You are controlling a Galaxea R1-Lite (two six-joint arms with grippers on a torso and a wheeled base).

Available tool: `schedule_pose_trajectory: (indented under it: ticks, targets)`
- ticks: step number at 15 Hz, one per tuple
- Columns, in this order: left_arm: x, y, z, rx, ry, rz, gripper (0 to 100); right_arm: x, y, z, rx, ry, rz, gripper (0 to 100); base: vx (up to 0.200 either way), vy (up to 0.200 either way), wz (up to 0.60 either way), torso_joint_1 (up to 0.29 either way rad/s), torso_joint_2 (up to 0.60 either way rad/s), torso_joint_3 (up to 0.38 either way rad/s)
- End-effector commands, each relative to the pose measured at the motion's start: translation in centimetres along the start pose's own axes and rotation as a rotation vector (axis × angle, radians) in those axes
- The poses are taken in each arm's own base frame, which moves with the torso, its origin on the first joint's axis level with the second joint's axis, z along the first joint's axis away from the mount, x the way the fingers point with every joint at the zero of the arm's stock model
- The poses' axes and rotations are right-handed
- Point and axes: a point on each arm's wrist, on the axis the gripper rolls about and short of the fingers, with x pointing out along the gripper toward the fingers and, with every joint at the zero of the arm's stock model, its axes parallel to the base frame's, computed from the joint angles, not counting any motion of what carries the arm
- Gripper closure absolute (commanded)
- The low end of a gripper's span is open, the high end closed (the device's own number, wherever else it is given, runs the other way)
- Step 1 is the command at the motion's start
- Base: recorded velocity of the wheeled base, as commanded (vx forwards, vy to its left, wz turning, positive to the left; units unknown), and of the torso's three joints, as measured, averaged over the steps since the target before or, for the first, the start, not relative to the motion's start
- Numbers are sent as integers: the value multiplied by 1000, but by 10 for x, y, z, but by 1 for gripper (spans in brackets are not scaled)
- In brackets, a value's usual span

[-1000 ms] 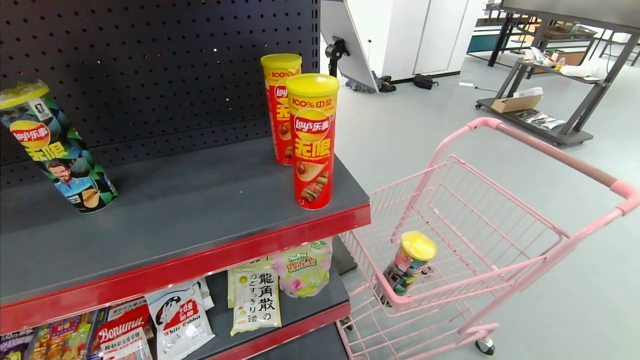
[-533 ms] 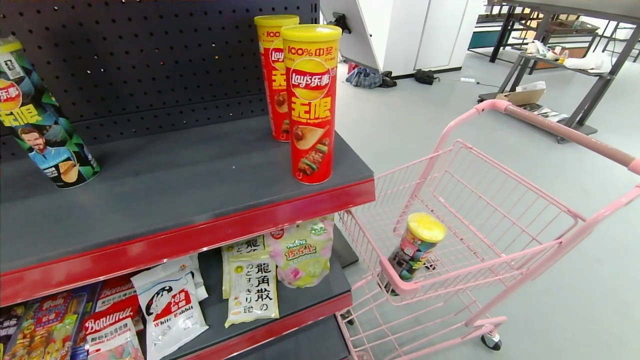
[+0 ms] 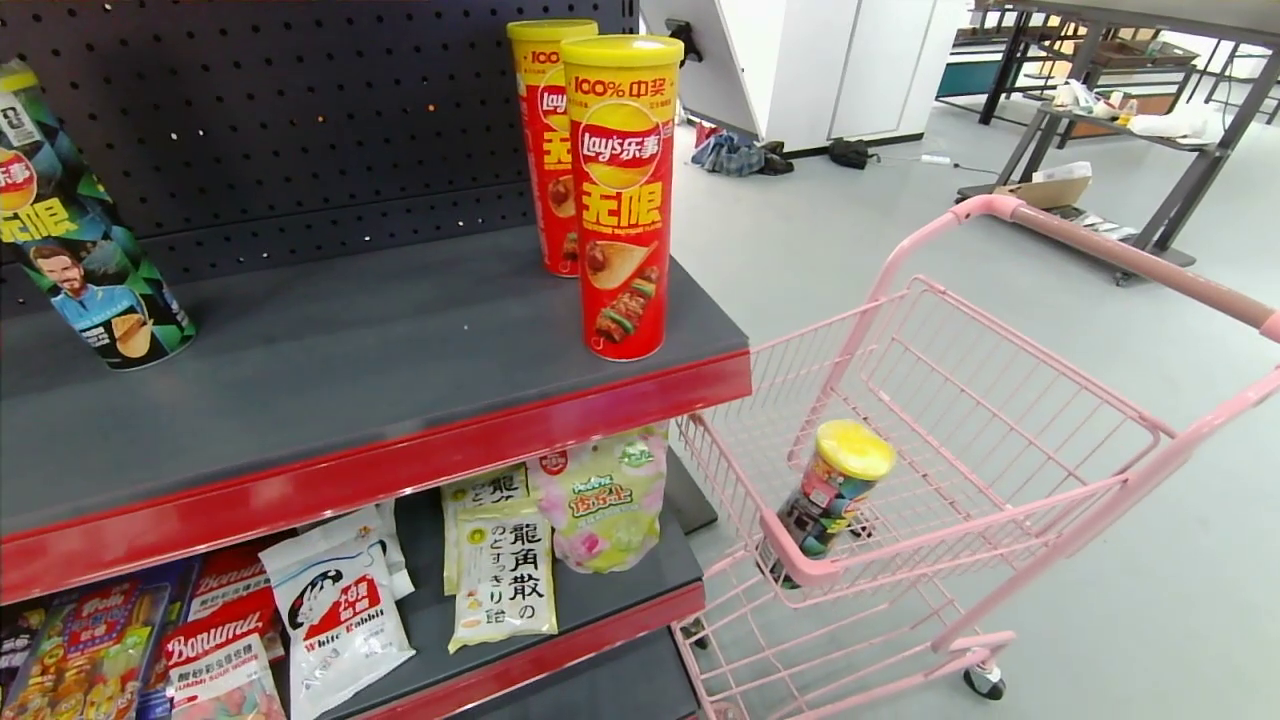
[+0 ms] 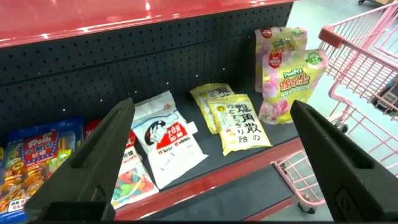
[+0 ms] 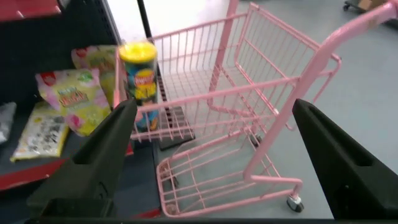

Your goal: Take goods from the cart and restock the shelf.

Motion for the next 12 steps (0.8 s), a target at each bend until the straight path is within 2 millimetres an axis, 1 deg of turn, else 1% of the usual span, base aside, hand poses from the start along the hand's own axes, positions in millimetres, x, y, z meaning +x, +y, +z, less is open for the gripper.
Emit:
schedule_pose_trajectory:
  ticks: [1,2,3,4,5,6,7,8,9,11,12]
  targets:
    - [0,0,0,1,1,0,0,52,2,102,102,65,97,0,0,0,0,0,0,0]
    - [0,0,0,1,1,0,0,104,8,120,104,148,190,0,0,0,0,0,0,0]
    - [0,0,0,-1,1,-1,0,145,13,121,125,151,204,0,0,0,0,0,0,0]
    - [0,0,0,1,1,-1,0,183,17,110,146,154,207,0,0,0,0,0,0,0]
    - [0,0,0,1,1,0,0,195,18,101,150,161,215,0,0,0,0,0,0,0]
    - [0,0,0,2,1,-1,0,210,28,68,149,280,295,0,0,0,0,0,0,0]
    - [0,0,0,-1,1,-1,0,210,33,47,151,368,333,0,0,0,0,0,0,0]
    - [0,0,0,-1,1,-1,0,213,38,31,150,440,349,0,0,0,0,0,0,0]
    - [0,0,0,-1,1,-1,0,220,41,21,156,468,360,0,0,0,0,0,0,0]
    - [0,0,0,-1,1,-1,0,242,47,2,157,461,368,0,0,0,0,0,0,0]
    - [0,0,0,-1,1,-1,0,247,51,-5,153,462,381,0,0,0,0,0,0,0]
